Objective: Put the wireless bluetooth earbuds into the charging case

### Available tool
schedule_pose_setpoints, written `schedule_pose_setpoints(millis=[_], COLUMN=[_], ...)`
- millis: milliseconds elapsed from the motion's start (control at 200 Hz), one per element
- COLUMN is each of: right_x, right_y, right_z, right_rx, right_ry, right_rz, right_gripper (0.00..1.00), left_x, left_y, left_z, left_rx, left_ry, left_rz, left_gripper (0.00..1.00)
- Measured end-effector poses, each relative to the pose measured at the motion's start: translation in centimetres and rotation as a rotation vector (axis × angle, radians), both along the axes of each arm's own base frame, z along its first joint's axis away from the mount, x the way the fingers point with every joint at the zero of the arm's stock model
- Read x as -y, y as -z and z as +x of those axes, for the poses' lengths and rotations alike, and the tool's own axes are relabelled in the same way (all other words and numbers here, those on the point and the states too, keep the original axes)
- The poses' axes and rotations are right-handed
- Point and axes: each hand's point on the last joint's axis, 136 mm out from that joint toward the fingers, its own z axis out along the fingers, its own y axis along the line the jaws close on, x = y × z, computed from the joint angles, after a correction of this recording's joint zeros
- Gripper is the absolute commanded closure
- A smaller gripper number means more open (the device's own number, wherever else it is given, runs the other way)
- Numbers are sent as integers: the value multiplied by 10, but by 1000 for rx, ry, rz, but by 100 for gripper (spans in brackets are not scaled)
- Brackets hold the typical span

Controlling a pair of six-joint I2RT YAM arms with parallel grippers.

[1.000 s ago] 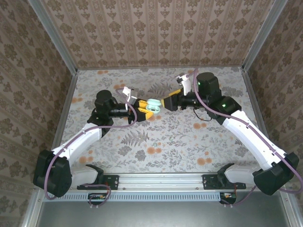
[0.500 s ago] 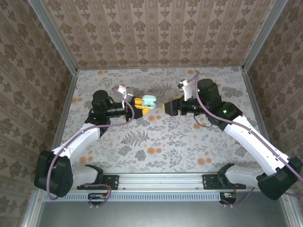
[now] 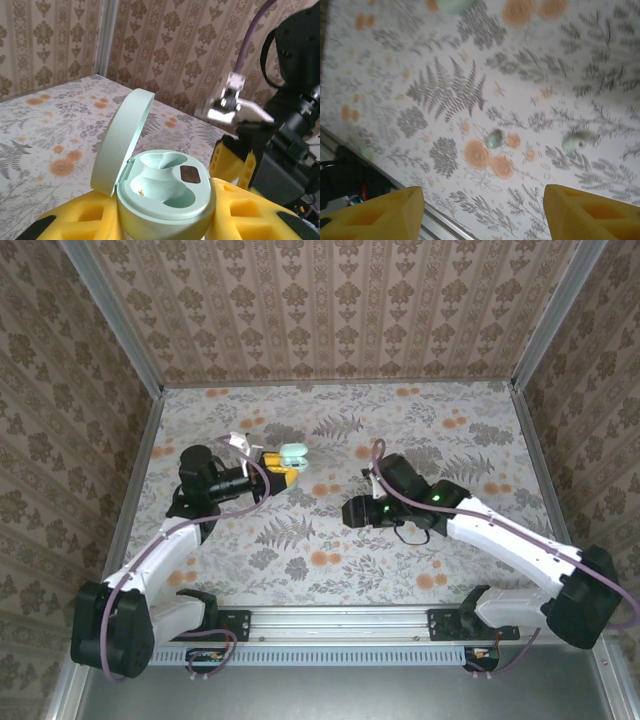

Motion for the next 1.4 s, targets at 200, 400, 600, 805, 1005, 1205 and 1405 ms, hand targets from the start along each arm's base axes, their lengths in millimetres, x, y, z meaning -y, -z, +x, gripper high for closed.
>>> schedule_pose_setpoints(millis=[200,400,600,805,1005,1205,1405], right_x=[-17,-27,-43,-63,-66,-68,-65], right_y=[53,95,108,108,111,114,119], right_z=[-11,-16,-11,-4,-3,-3,-5], right_rx=[-145,-251,-289,-286,-300,-319,-339], right_ry=[28,78,96,78,77,75,72], right_rz=[-91,-149,-166,-156,-176,-203,-234], right_gripper=[47,61,68,67,67,67,67], left_x=[-7,-11,-15,-17,-18,-18,-18], left_y=[4,8,8,3,5,8,8], left_z=[-4,-5,-7,-12,-13,-14,-14], left_rx=[12,2,-9,4,-6,-19,-20], left_ry=[-46,-71,-95,-102,-101,-101,-101], left_rz=[31,51,60,60,64,68,69], left_gripper=[100,100,100,100,100,100,100])
